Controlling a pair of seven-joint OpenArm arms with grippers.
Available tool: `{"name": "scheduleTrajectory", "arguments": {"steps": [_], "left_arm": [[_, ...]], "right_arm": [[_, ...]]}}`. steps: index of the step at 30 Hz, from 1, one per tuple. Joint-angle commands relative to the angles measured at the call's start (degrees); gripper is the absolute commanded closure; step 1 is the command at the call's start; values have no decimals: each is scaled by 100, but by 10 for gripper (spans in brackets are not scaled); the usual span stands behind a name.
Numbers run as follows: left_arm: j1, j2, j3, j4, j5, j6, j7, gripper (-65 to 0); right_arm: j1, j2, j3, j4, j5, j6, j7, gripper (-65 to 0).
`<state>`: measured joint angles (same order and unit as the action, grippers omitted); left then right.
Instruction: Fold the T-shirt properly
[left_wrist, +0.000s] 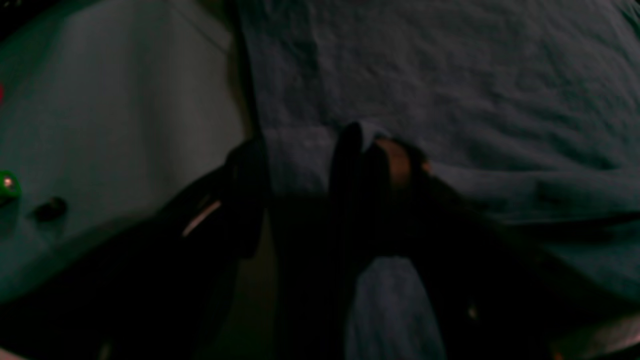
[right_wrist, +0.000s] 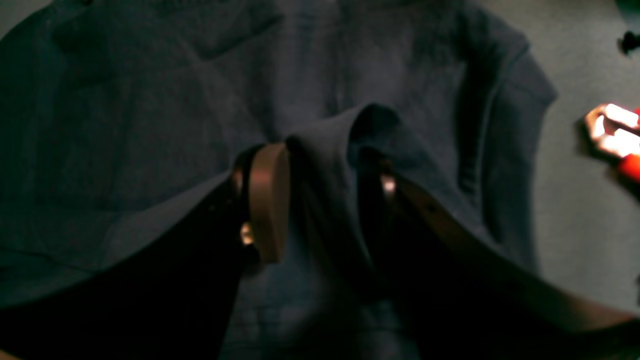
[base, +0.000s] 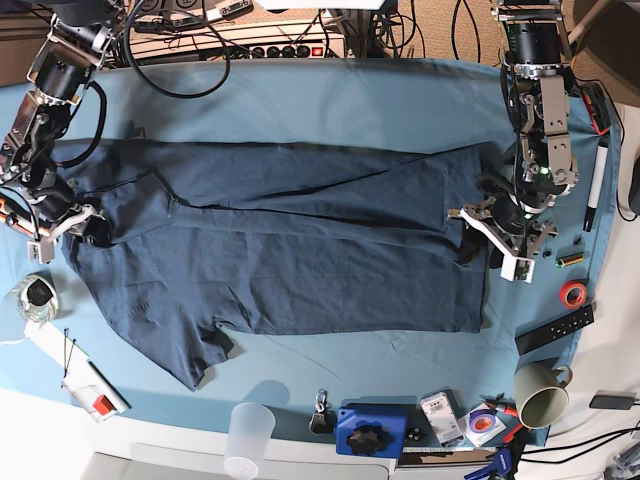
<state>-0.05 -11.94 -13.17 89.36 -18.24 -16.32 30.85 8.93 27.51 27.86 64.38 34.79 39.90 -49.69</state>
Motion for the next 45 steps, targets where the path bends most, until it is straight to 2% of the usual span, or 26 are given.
{"name": "scheduleTrajectory", "arguments": {"steps": [1,11,16,23,32,40,44,45], "left_arm": [[-105,-48,-26,140,-52,-15,-125,-325],[-107,-46,-286,157,-98,-22,85,-326],[-111,-48,-289,160,-146,-22,76,-448],[-345,-50,-289,232,-144,-17,208,-455],[-629,-50,-289,345,-144,48,1447,-437],[-647,-48,-289,396,-417,-17,1985,-438],[-608,-63,-289,846,-538,31,2767,-438],[-535,-59,-289,994,-542,74,2815,-438]], "right_arm": [[144,184,37,98,177,10,74,-237],[330,282,37,127,487,10,-350,-237],[330,282,37,127,487,10,-411,-237],[350,284,37,127,487,10,-391,-237],[363,282,37,127,485,10,-396,-237],[363,282,37,127,483,10,-402,-237],[361,282,37,127,446,10,-431,-237],[361,282,37,127,420,10,-433,-237]]}}
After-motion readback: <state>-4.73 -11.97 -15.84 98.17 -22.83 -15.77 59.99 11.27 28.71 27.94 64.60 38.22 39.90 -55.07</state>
